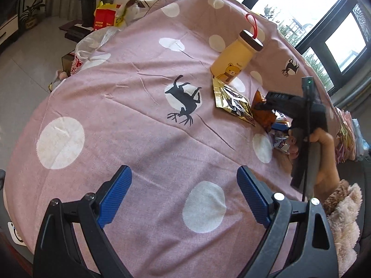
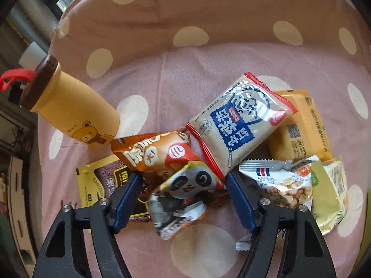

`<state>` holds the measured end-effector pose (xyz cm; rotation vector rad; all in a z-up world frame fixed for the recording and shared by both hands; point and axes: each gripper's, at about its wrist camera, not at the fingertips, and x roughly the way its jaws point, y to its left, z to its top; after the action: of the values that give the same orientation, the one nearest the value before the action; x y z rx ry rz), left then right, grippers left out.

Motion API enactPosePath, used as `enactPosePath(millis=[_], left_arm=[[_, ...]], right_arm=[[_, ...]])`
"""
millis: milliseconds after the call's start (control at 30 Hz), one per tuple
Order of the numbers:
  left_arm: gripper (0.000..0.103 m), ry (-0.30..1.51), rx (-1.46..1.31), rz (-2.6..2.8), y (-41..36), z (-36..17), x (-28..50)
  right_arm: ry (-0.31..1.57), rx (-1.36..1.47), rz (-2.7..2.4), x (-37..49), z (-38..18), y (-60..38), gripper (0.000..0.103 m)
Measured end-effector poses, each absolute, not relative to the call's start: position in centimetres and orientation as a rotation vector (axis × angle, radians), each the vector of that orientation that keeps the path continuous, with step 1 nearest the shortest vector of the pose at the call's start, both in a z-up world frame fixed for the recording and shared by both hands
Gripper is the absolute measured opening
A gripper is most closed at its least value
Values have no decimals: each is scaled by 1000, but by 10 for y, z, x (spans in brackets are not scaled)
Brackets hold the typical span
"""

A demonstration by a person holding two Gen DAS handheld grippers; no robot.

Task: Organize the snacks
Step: 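Grasp the orange panda-print snack bag with the right tool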

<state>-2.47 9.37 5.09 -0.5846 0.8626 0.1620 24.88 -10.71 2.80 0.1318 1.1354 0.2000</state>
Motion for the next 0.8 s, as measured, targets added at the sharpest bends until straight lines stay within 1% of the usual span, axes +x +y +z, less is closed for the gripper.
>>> enactPosePath(millis=[33,67,100,200,333,467,633,800], left_arm=[[92,863,-580,163,93,51,-25],[92,865,-576,165,92,51,-24],[92,868,-570,166,91,51,-24],[92,877,-553,166,89,50,-22],[92,894,-517,159,83,49,-22],[92,911,-475,194,76,46,-21],[91,927,-460,157,56,42,-23],[91,931,-403,100,26,43,-24]], right_arm=[[1126,104,212,247,26,-105,62],[1102,96,223,242,27,-105,55],[1085,98,236,238,29,-105,52],[1053,40,243,222,37,-105,46],[1000,-3,300,179,59,-117,46],[940,-26,313,113,70,-144,46],[903,-199,224,42,58,-163,46],[936,-226,218,6,44,-177,46]])
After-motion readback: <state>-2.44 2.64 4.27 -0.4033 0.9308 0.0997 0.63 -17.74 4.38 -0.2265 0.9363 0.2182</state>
